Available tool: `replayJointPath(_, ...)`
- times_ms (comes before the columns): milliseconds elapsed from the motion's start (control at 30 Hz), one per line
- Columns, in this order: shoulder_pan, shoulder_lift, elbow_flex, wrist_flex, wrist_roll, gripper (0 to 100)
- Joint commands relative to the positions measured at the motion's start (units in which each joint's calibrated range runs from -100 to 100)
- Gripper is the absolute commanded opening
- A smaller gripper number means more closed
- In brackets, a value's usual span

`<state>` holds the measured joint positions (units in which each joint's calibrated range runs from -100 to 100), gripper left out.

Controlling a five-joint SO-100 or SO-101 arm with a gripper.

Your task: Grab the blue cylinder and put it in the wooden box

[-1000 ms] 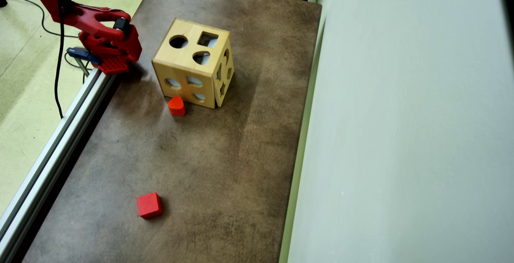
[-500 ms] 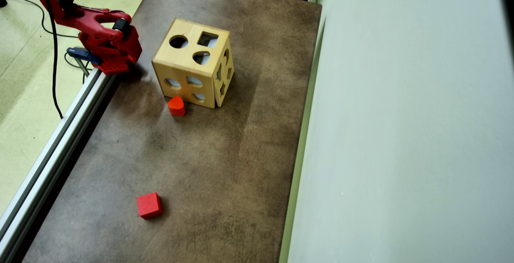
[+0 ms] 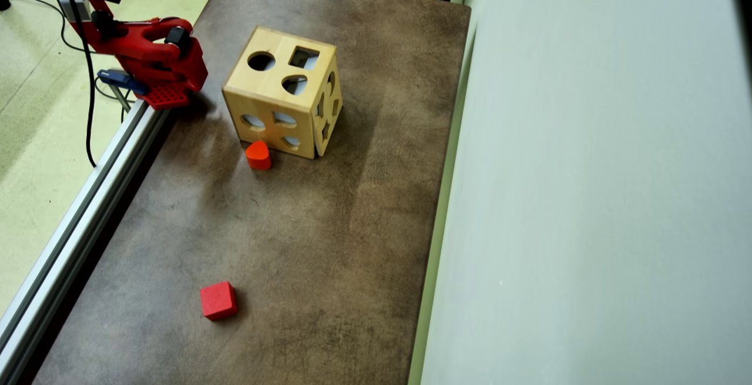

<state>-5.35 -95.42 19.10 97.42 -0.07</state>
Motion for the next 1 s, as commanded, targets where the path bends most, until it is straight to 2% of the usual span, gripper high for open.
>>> replayJointPath(0, 0.2, 0.2, 0.2, 0.7, 0.0, 11)
replayJointPath(267, 0.2, 0.2, 0.3, 0.7, 0.0, 2)
replayJointPath(967, 0.2, 0.1, 1.1, 0.3, -0.4, 2)
